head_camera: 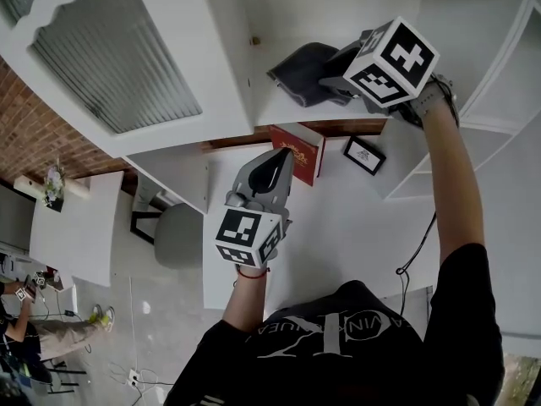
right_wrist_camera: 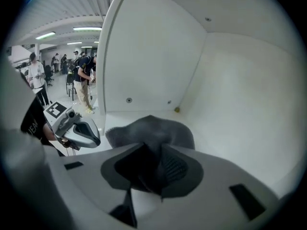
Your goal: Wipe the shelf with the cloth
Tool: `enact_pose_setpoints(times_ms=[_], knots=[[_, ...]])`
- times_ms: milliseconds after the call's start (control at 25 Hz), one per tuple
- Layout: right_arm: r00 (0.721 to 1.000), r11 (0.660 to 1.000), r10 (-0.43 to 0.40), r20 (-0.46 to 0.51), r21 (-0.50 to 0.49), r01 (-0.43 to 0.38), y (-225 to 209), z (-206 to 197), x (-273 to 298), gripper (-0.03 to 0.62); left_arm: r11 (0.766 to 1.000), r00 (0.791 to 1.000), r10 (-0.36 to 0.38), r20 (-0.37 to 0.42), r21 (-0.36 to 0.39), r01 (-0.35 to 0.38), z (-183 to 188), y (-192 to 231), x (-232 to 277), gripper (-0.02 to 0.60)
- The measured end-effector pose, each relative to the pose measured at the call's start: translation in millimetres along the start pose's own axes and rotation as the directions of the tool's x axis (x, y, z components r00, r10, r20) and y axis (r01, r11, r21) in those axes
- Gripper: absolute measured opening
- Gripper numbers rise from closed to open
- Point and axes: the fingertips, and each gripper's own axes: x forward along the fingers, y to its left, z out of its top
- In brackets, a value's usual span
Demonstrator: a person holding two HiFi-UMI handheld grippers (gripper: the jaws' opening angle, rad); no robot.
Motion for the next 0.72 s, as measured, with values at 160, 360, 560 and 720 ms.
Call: enact_pose_setpoints(times_ms=[160,360,560,720], knots=[[1.000,0.998,-0.013,0.001,-0.057,0.013,5.7,17.4,16.2,0.100,1.000,1.000,0.018,0.017,0.020,-0.019,2.4,4.6,0.8,0.011],[1.000,0.994,-0.022,-0.001,-0.105,0.022,10.0,35.2,32.9,0.087,0.999,0.999,-0.038,0.028,0.018,0.037,19.5,-7.6,5.6,0.011],[0.999,0.991,-0.045,-0.013,-0.124,0.043,6.0,45.7,45.3,0.080,0.992,0.991,-0.121,0.056,0.048,0.118,52.2,-28.8,3.4,0.011],[0.999,0.991,-0.046,-0.005,-0.124,0.045,1.2,51.9,52.8,0.078,0.993,0.991,-0.105,0.079,0.070,0.099,74.5,-26.2,5.7,0.011]])
